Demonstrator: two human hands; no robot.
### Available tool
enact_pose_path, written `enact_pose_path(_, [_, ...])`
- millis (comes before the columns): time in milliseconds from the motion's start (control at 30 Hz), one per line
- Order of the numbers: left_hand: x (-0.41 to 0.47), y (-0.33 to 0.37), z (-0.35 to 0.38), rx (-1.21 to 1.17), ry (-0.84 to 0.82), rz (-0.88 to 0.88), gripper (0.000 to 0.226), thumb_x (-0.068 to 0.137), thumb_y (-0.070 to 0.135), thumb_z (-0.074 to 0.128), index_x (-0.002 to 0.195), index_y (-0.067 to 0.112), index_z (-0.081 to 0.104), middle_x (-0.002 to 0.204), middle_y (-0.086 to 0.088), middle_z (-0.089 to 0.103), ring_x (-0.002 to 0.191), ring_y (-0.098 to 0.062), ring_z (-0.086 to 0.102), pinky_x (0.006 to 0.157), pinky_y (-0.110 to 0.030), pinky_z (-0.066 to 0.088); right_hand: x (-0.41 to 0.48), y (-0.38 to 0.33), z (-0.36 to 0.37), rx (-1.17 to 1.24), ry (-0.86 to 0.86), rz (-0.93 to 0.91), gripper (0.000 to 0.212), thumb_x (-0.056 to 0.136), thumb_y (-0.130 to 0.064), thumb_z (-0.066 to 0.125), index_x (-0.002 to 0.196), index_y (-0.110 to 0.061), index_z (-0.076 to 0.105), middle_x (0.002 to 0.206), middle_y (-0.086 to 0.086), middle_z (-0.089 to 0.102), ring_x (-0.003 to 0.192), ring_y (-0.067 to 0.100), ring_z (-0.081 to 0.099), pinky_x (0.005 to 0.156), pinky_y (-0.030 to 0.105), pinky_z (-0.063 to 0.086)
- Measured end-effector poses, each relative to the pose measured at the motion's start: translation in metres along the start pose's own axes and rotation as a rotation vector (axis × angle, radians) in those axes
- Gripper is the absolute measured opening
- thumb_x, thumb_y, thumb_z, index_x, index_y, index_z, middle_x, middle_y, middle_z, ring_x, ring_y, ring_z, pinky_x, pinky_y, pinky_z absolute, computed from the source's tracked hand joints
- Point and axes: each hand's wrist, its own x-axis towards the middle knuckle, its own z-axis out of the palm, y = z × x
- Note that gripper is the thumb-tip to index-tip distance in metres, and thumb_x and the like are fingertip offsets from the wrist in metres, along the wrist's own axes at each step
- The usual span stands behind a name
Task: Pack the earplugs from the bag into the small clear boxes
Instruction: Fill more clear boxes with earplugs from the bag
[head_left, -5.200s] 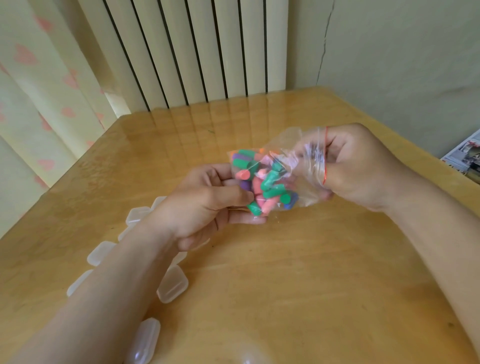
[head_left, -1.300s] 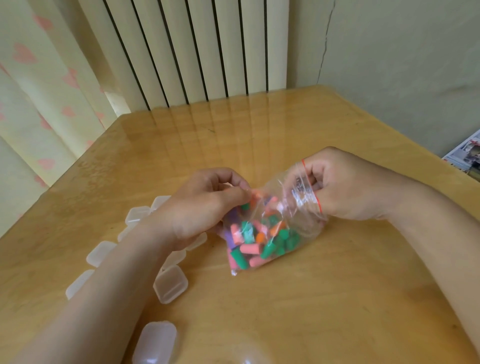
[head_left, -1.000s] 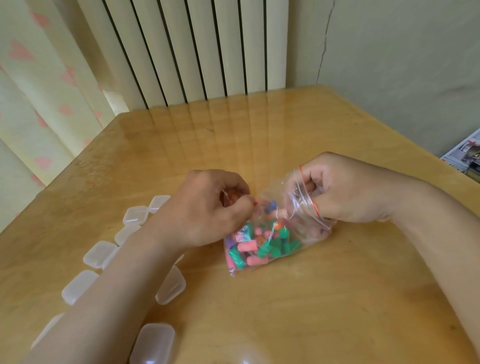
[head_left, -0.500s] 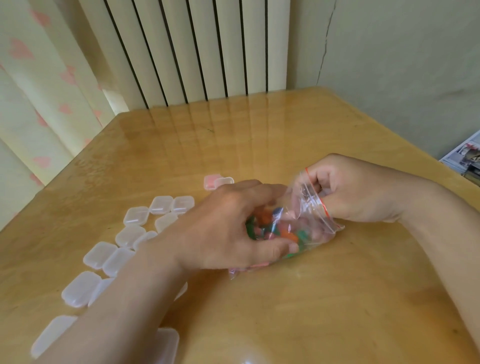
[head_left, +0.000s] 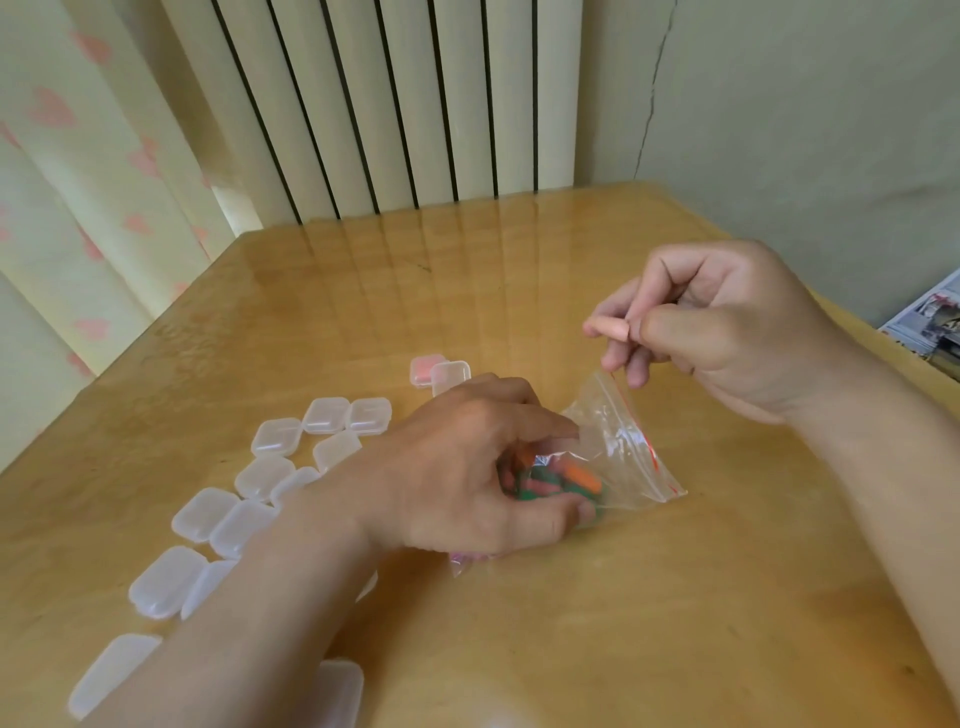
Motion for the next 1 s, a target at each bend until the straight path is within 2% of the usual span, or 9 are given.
enact_pose_path(100, [0.001, 0.0, -0.002, 0.006, 0.06, 0.048, 0.045, 0.084, 0.056, 0.055, 0.098, 0.018, 0.075, 0.084, 0.002, 0.065, 0.083, -0.011, 0.059, 0.075, -0.031, 0.048, -0.001, 0.002, 0.008, 0.075, 0.02, -0.045, 0.009, 0.068, 0.008, 0.061, 0.063, 0.005, 0.054, 0.077, 0.023, 0.071, 0.055, 0.019, 0.067, 0.046, 0.021, 0.048])
enact_pose_path(200, [0.001, -0.005, -0.008, -0.014, 0.205, 0.061, 0.039, 0.09, 0.039, 0.053, 0.099, 0.009, 0.076, 0.088, -0.002, 0.071, 0.082, -0.013, 0.065, 0.074, -0.032, 0.051, 0.0, 0.007, 0.01, 0.104, 0.009, -0.042, 0.024, 0.073, 0.024, 0.06, 0.065, 0.002, 0.056, 0.077, 0.02, 0.072, 0.06, 0.02, 0.068, 0.049, 0.022, 0.05])
enact_pose_path(300, [-0.001, -0.016, -0.016, 0.023, 0.427, -0.017, 0.034, 0.088, 0.028, 0.049, 0.095, 0.008, 0.075, 0.085, 0.0, 0.07, 0.078, -0.011, 0.063, 0.072, -0.029, 0.051, 0.002, 0.009, 0.01, 0.104, 0.009, -0.058, 0.017, 0.07, 0.014, 0.063, 0.074, -0.003, 0.061, 0.081, 0.018, 0.073, 0.065, 0.021, 0.07, 0.052, 0.024, 0.051])
enact_pose_path(367, [-0.002, -0.027, -0.021, 0.074, 0.486, -0.121, 0.031, 0.084, 0.024, 0.05, 0.098, 0.01, 0.074, 0.086, 0.002, 0.069, 0.079, -0.01, 0.062, 0.072, -0.029, 0.051, 0.003, 0.011, 0.01, 0.082, 0.016, -0.085, 0.018, 0.068, 0.007, 0.066, 0.082, -0.006, 0.065, 0.08, 0.014, 0.073, 0.069, 0.021, 0.071, 0.059, 0.025, 0.054])
enact_pose_path(500, [-0.004, -0.044, -0.025, 0.204, 0.347, -0.244, 0.039, 0.079, 0.025, 0.054, 0.112, 0.013, 0.071, 0.097, 0.002, 0.065, 0.087, -0.015, 0.061, 0.072, -0.031, 0.052, 0.003, 0.011, 0.009, -0.039, 0.044, -0.167, 0.024, 0.065, -0.007, 0.073, 0.088, -0.013, 0.072, 0.077, 0.0, 0.071, 0.073, 0.022, 0.067, 0.072, 0.029, 0.056])
enact_pose_path(633, [-0.005, -0.048, -0.024, 0.202, 0.256, -0.289, 0.04, 0.076, 0.034, 0.055, 0.108, 0.017, 0.072, 0.103, 0.002, 0.061, 0.092, -0.017, 0.06, 0.075, -0.034, 0.052, 0.0, 0.011, 0.011, -0.102, 0.034, -0.193, 0.023, 0.074, 0.0, 0.067, 0.091, -0.014, 0.071, 0.077, -0.003, 0.071, 0.077, 0.028, 0.071, 0.076, 0.035, 0.057])
enact_pose_path(800, [-0.004, -0.053, -0.024, 0.186, 0.214, -0.328, 0.032, 0.077, 0.039, 0.066, 0.103, 0.021, 0.072, 0.103, 0.007, 0.057, 0.093, -0.013, 0.057, 0.079, -0.033, 0.05, -0.003, 0.017, 0.021, -0.148, -0.059, -0.111, 0.023, 0.082, 0.004, 0.073, 0.089, -0.017, 0.074, 0.081, 0.003, 0.074, 0.081, 0.027, 0.072, 0.073, 0.032, 0.057])
enact_pose_path(933, [-0.005, -0.056, -0.021, 0.186, 0.194, -0.323, 0.023, 0.082, 0.032, 0.075, 0.102, 0.022, 0.072, 0.103, 0.006, 0.056, 0.094, -0.014, 0.057, 0.081, -0.033, 0.051, -0.003, 0.023, 0.026, -0.232, -0.142, -0.065, 0.027, 0.084, 0.008, 0.071, 0.091, -0.017, 0.077, 0.082, -0.004, 0.072, 0.075, 0.016, 0.067, 0.073, 0.035, 0.059])
enact_pose_path(1000, [-0.005, -0.058, -0.019, 0.191, 0.194, -0.324, 0.022, 0.083, 0.032, 0.075, 0.101, 0.022, 0.072, 0.104, 0.006, 0.056, 0.093, -0.014, 0.058, 0.081, -0.033, 0.051, -0.003, 0.027, 0.027, -0.261, -0.158, -0.037, 0.026, 0.085, 0.005, 0.071, 0.092, -0.019, 0.078, 0.082, 0.0, 0.071, 0.073, 0.021, 0.066, 0.073, 0.04, 0.059])
